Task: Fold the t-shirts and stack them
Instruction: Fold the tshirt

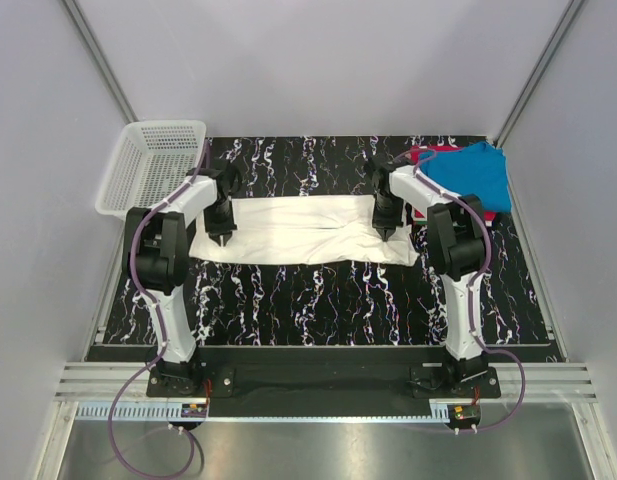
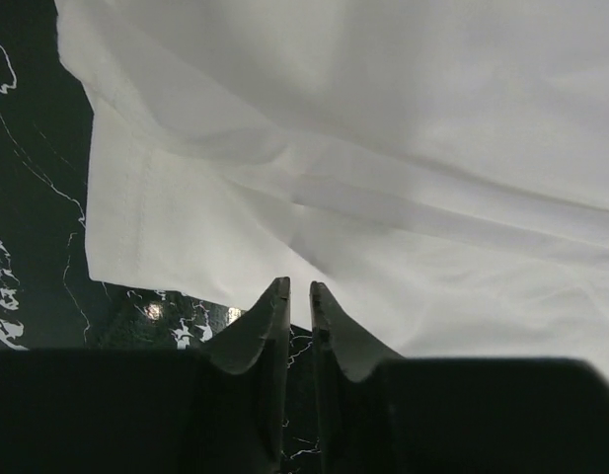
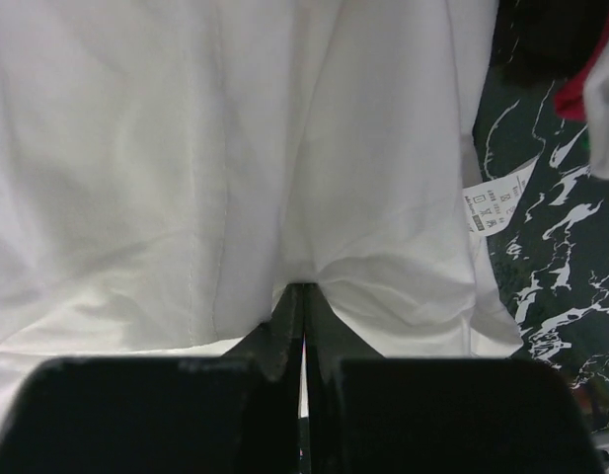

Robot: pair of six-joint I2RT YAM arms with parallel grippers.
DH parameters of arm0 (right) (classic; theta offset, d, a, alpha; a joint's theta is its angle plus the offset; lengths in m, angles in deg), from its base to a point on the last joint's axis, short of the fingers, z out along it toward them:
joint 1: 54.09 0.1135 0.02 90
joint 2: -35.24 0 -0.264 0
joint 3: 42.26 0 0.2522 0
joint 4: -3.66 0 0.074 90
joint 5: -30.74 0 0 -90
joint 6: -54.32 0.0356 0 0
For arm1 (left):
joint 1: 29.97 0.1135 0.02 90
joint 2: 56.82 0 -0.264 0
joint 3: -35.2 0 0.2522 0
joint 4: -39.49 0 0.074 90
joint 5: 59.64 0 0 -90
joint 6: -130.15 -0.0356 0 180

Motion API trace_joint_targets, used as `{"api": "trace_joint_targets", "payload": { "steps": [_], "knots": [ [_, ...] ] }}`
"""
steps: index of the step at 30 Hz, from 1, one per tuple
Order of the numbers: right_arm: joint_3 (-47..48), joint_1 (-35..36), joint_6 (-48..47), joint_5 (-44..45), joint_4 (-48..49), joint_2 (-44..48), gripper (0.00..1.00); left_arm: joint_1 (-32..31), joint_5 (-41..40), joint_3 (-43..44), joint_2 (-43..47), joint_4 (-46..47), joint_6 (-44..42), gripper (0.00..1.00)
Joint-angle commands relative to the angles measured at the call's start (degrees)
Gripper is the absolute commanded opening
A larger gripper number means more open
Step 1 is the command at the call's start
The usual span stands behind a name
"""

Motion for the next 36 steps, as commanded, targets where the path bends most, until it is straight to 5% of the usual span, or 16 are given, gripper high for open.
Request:
{"api": "trace_joint_targets", "payload": {
  "steps": [1, 6, 19, 36],
  "knots": [
    [5.7, 0.2, 0.3, 4.3, -2.3, -2.1, 0.00, -0.1, -2.1, -1.2, 0.0, 0.6, 0.9, 0.13],
    [13.5, 0.2, 0.3, 5.1, -6.0, -6.5, 0.00, -0.2, -1.5, -3.4, -1.2, 0.0, 1.4, 0.00],
    [29.0, 0.3, -0.5, 5.1, -13.4, -14.3, 0.00, -0.9, -0.9, -7.8, 0.8, 2.8, 3.0, 0.00],
    [26.8, 0.4, 0.0, 4.7, -10.8, -17.1, 0.00, -1.5, -1.5, -9.7, 2.1, 3.7, 2.8, 0.00]
  ]
}}
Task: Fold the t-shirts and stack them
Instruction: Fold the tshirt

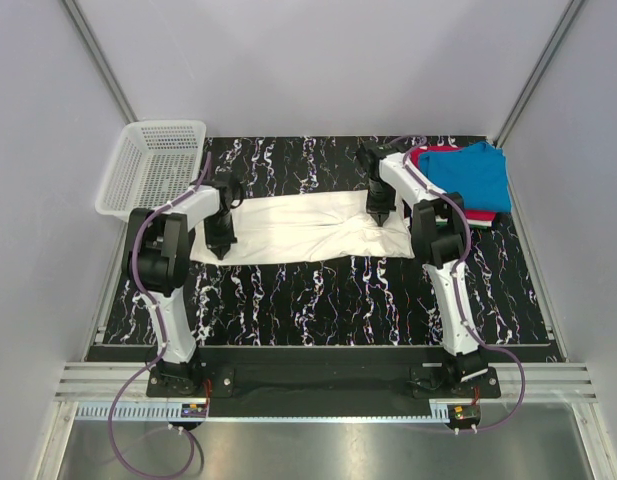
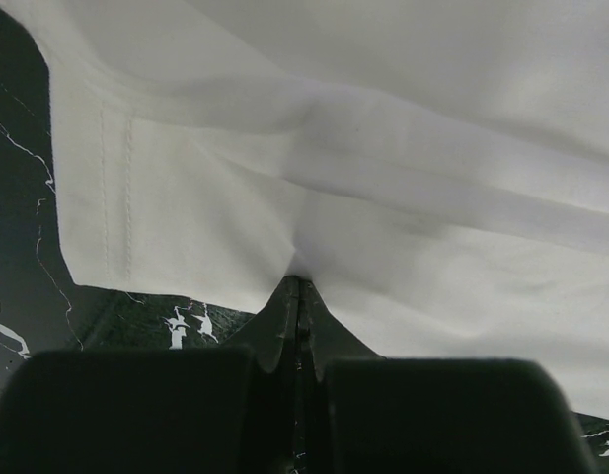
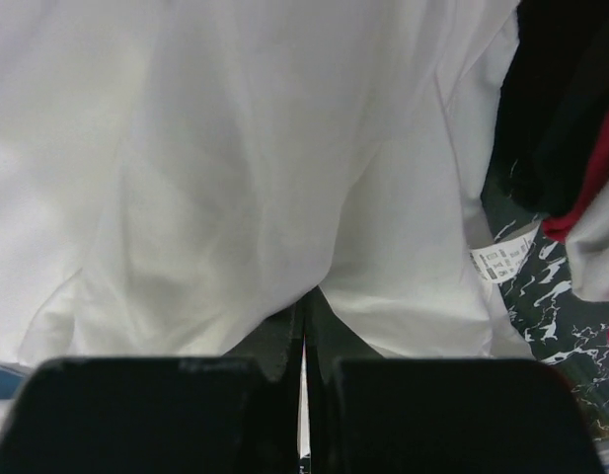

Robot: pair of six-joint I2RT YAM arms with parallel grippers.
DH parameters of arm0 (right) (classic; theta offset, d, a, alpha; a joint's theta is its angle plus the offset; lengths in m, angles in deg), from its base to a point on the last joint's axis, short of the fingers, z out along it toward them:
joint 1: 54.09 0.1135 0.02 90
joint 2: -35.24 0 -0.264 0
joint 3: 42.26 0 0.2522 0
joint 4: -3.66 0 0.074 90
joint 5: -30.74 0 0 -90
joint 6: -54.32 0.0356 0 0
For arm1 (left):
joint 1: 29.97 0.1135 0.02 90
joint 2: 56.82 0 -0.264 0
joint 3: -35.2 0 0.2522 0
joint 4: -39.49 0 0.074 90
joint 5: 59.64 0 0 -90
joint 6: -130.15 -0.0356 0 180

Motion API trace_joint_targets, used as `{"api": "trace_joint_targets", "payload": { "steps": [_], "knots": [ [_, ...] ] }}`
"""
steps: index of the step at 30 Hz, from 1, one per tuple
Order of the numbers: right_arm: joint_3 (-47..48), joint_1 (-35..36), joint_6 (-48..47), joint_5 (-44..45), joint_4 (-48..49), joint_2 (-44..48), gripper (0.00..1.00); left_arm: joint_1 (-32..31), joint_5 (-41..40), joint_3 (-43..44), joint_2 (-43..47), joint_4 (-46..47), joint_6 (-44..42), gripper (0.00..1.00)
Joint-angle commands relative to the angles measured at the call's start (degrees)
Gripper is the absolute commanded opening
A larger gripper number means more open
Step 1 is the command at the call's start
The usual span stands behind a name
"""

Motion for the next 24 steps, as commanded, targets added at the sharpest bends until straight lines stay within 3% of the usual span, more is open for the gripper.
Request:
{"api": "trace_joint_targets", "payload": {
  "steps": [1, 9, 16, 24],
  "knots": [
    [1.5, 0.3, 0.9, 1.0, 0.4, -2.7, 0.00, -0.9, 0.2, -2.7, 2.2, 2.2, 0.6, 0.00],
    [9.9, 0.2, 0.9, -0.4, -0.9, -8.5, 0.00, -2.2, 1.6, -5.5, 4.4, 2.4, 1.4, 0.00],
    [23.4, 0.0, -0.6, -4.6, -4.9, -15.8, 0.00, -6.0, 3.6, -6.7, 4.6, 2.9, 2.4, 0.00],
    [27.0, -0.9, -1.5, -11.2, -2.3, -18.4, 0.00, -12.2, 7.0, -10.3, 7.7, 2.7, 4.0, 0.00]
  ]
}}
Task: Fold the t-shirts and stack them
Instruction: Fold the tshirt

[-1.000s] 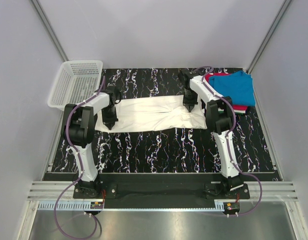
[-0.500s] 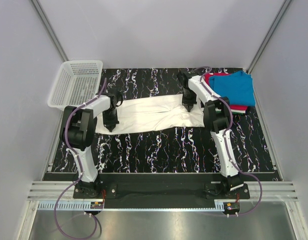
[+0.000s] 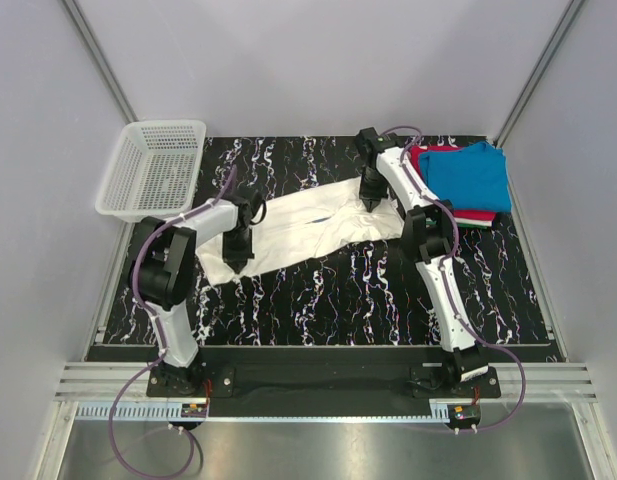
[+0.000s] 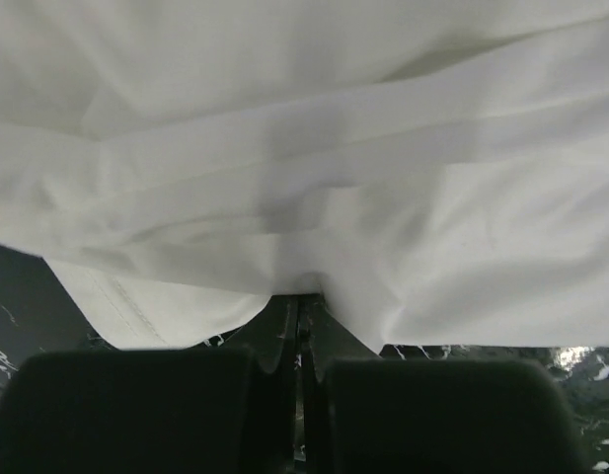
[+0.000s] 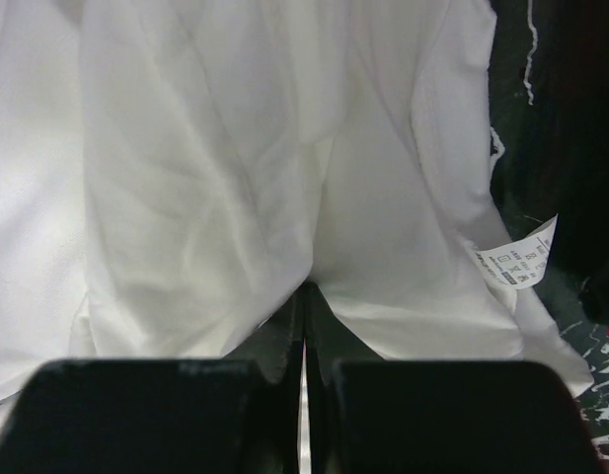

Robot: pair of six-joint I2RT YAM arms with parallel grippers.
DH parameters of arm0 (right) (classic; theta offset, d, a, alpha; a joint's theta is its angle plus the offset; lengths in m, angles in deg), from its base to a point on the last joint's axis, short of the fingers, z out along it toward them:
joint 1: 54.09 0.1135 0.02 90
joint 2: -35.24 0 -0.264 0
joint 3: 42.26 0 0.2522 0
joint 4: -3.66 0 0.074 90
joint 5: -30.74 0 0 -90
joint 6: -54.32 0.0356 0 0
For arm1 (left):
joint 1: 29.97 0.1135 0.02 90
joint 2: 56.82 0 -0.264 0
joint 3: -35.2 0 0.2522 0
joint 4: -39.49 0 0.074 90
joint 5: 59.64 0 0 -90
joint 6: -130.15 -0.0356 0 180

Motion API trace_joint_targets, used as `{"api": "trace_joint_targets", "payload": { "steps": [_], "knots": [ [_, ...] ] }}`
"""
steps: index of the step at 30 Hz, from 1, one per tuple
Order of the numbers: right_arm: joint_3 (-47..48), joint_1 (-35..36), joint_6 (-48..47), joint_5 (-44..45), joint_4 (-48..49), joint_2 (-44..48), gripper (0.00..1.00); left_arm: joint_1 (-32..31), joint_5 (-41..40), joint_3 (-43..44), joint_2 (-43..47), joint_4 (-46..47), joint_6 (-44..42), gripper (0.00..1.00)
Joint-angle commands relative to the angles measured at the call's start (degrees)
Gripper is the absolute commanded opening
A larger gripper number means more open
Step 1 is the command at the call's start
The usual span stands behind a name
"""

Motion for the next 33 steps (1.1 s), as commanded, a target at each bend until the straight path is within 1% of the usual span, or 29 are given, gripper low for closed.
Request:
{"api": "trace_joint_targets", "payload": {
  "steps": [1, 6, 7, 12, 16, 17, 20, 26, 29, 30, 31, 32, 33],
  "knots": [
    [1.2, -0.4, -0.4, -6.4, 4.3, -4.2, 0.00, -4.3, 5.6, -3.3, 3.0, 1.4, 2.3, 0.00],
    [4.1, -1.4, -1.2, -7.7, 5.0, -5.8, 0.00, -8.8, 7.2, -6.6, 5.0, 0.9, 4.0, 0.00],
    [4.1, -2.0, -1.4, -9.9, 5.1, -5.9, 0.00, -9.4, 7.7, -7.3, 5.8, 0.9, 4.3, 0.00],
    [4.7, -3.4, -2.6, -12.9, 5.8, -6.4, 0.00, -14.0, 9.7, -8.2, 7.1, 0.5, 5.0, 0.00],
    [5.3, -4.0, -3.5, -14.6, 6.4, -6.7, 0.00, -17.7, 9.9, -7.8, 7.3, 0.5, 5.6, 0.00],
    [5.5, -4.2, -3.6, -14.9, 6.7, -6.9, 0.00, -18.3, 11.6, -7.6, 7.2, 0.6, 5.8, 0.00],
    [6.7, -4.7, -3.7, -15.6, 7.0, -7.6, 0.00, -21.2, 13.2, -6.4, 7.3, 0.5, 5.8, 0.00],
    [6.3, -5.6, -5.0, -15.4, 7.9, -7.0, 0.00, -24.6, 15.8, -3.7, 7.3, 0.6, 4.4, 0.00],
    [6.4, -6.3, -5.7, -14.7, 8.4, -6.3, 0.00, -26.0, 18.4, -2.7, 7.3, 1.0, 3.0, 0.00],
    [6.5, -6.5, -6.1, -14.3, 8.6, -5.6, 0.02, -26.4, 18.2, -2.3, 7.4, 0.9, 2.9, 0.00],
    [6.5, -6.8, -6.5, -14.4, 8.7, -5.1, 0.13, -26.6, 16.9, -2.0, 8.3, 0.9, 2.9, 0.00],
    [6.5, -6.7, -7.1, -14.4, 8.8, -4.3, 0.16, -26.5, 15.9, -1.7, 9.1, 0.7, 3.0, 0.00],
    [6.4, -6.7, -7.6, -14.1, 9.0, -2.0, 0.18, -26.5, 14.6, -0.4, 9.8, -0.1, 3.0, 0.05]
  ]
}}
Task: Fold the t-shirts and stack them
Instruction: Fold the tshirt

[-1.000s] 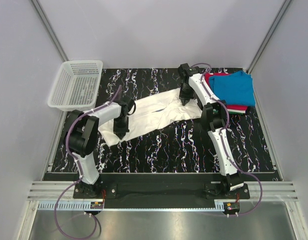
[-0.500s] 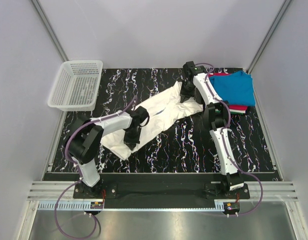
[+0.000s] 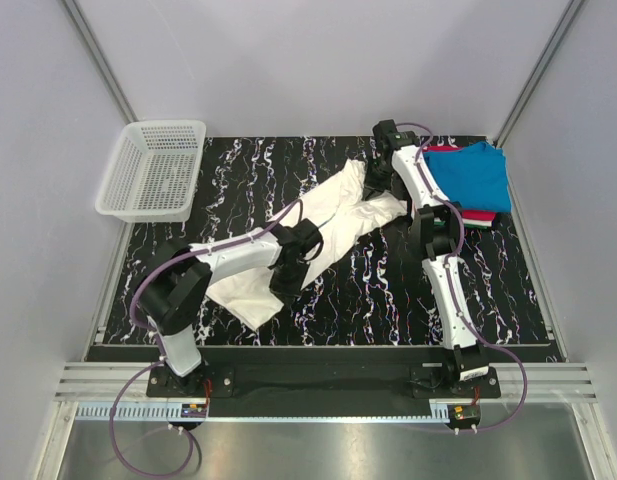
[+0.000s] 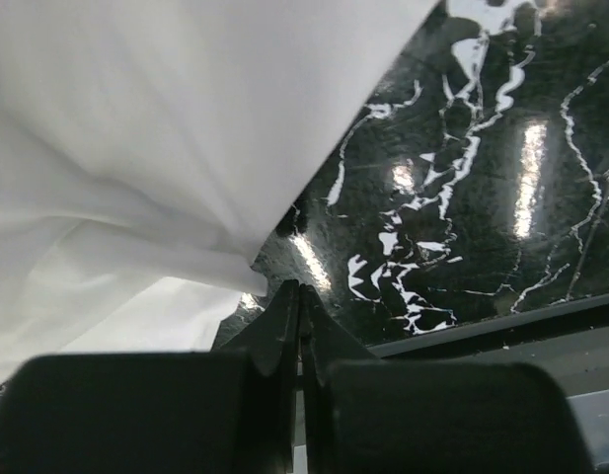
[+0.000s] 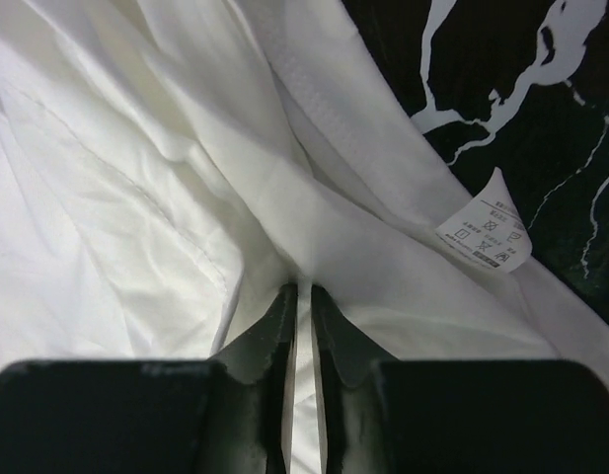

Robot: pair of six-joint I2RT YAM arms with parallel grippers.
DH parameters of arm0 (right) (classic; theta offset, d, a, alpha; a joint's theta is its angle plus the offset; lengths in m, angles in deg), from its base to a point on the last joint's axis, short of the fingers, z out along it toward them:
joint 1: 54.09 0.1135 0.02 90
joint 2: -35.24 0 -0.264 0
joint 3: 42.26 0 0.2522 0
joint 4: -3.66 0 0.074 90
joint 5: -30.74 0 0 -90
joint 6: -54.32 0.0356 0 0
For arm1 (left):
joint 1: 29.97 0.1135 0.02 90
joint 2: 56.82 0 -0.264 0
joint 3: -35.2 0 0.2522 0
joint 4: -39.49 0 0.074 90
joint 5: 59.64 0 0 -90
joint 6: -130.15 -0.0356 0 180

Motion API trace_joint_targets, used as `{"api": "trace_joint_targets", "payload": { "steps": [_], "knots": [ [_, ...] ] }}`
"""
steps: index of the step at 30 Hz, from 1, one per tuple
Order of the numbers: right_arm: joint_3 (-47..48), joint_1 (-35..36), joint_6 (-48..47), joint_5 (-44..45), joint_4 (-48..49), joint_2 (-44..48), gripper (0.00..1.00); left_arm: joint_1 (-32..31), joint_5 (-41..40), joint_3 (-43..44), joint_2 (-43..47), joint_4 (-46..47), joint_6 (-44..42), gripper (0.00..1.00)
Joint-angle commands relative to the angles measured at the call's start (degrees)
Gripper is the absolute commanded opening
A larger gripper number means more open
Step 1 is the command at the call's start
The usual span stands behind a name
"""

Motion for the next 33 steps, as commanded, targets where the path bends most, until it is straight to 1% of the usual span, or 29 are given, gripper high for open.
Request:
{"api": "trace_joint_targets", "payload": {
  "steps": [1, 2, 3, 4, 5, 7, 8, 9, 10, 11, 13, 14, 15, 17, 18, 19, 20, 21, 22, 23, 26, 27, 28, 29, 33],
  "knots": [
    [-0.2, -1.4, -3.8, 3.3, 2.7, 3.6, 0.20, -0.5, -3.1, 4.8, 4.7, -0.6, -1.3, 0.11],
    [-0.9, -1.3, -4.0, 3.1, 3.1, 5.4, 0.20, -0.3, -4.3, 5.8, 6.1, -1.0, -1.4, 0.16],
    [-1.2, -1.3, -3.8, 2.8, 3.4, 9.1, 0.20, -0.1, -4.5, 7.9, 6.5, -1.8, -1.6, 0.21],
    [-1.6, -1.4, -3.6, 2.2, 4.0, 11.2, 0.24, 0.3, -7.1, 8.9, 6.9, -2.1, -2.0, 0.32],
    [-2.5, -1.3, -3.8, 0.1, 4.1, 13.2, 0.29, 1.3, -7.7, 9.8, 7.2, -2.4, -2.0, 0.34],
    [-3.7, -1.2, -3.3, -1.7, 4.2, 19.0, 0.29, 2.7, -8.6, 12.7, 7.4, -2.7, -2.0, 0.35],
    [-5.2, -1.2, -3.3, -3.4, 4.0, 20.8, 0.31, 4.3, -9.0, 13.8, 7.5, -2.8, -1.9, 0.35],
    [-5.6, -1.2, -3.3, -4.1, 3.5, 23.8, 0.33, 4.9, -9.2, 16.4, 7.4, -2.9, -2.1, 0.37],
    [-6.1, -1.2, -3.3, -5.1, 2.7, 25.3, 0.34, 5.4, -9.6, 17.9, 7.2, -3.1, -3.1, 0.40],
    [-7.6, -1.2, -3.6, -6.7, 2.5, 26.7, 0.35, 6.1, -10.0, 19.4, 6.8, -3.5, -3.6, 0.41],
    [-9.9, -1.2, -2.8, -8.2, 2.5, 30.9, 0.35, 6.8, -8.6, 24.3, 4.4, -3.9, -5.6, 0.41],
    [-12.2, -1.2, -1.9, -11.0, 2.3, 32.0, 0.36, 7.4, -7.9, 26.2, 3.3, -4.9, -6.4, 0.41],
    [-13.7, -0.9, -1.2, -11.6, 1.8, 33.9, 0.37, 7.7, -7.8, 30.3, -0.1, -5.6, -6.8, 0.41],
    [-18.9, -0.3, 0.3, -11.2, -1.0, 35.5, 0.37, 9.3, -7.5, 34.8, -3.8, -8.1, -7.2, 0.41],
    [-21.3, 0.2, 0.3, -10.5, -1.7, 37.7, 0.37, 9.9, -7.6, 38.7, -5.7, -8.9, -7.2, 0.41],
    [-24.4, 2.1, 0.1, -9.4, -1.3, 39.1, 0.37, 11.4, -7.4, 40.1, -8.2, -9.6, -6.6, 0.41],
    [-30.0, 3.2, -0.4, -6.4, -1.0, 40.4, 0.36, 12.2, -7.0, 41.1, -9.2, -10.1, -6.5, 0.41],
    [-32.9, 4.2, -0.5, -5.5, -0.3, 42.6, 0.37, 13.0, -6.4, 41.3, -9.5, -10.1, -6.4, 0.41],
    [-36.1, 5.8, -0.3, -5.1, 3.0, 43.7, 0.37, 14.5, -5.9, 40.8, -9.4, -10.1, -6.7, 0.41],
    [-42.5, 6.0, 0.9, -4.6, 4.7, 44.5, 0.37, 15.1, -6.9, 40.0, -9.1, -9.8, -6.9, 0.41],
    [-50.6, 5.6, 2.8, -4.1, 10.9, 44.8, 0.38, 18.9, -6.6, 33.5, -5.9, -7.3, -7.5, 0.41],
    [-51.0, 5.6, 2.8, -4.3, 11.6, 43.0, 0.38, 20.2, -5.9, 28.6, -4.6, -6.2, -7.3, 0.41],
    [-51.1, 5.6, 2.5, -4.6, 12.1, 41.6, 0.40, 22.8, -4.0, 26.1, -3.5, -5.2, -7.0, 0.41],
    [-50.0, 5.5, 1.9, -3.9, 12.2, 40.3, 0.40, 23.8, -3.2, 22.3, -1.9, -3.7, -7.1, 0.41],
    [-46.9, 5.5, 0.4, -0.8, 12.8, 33.9, 0.40, 25.9, -4.5, 15.8, 0.0, -1.4, -8.5, 0.41]
  ]
}}
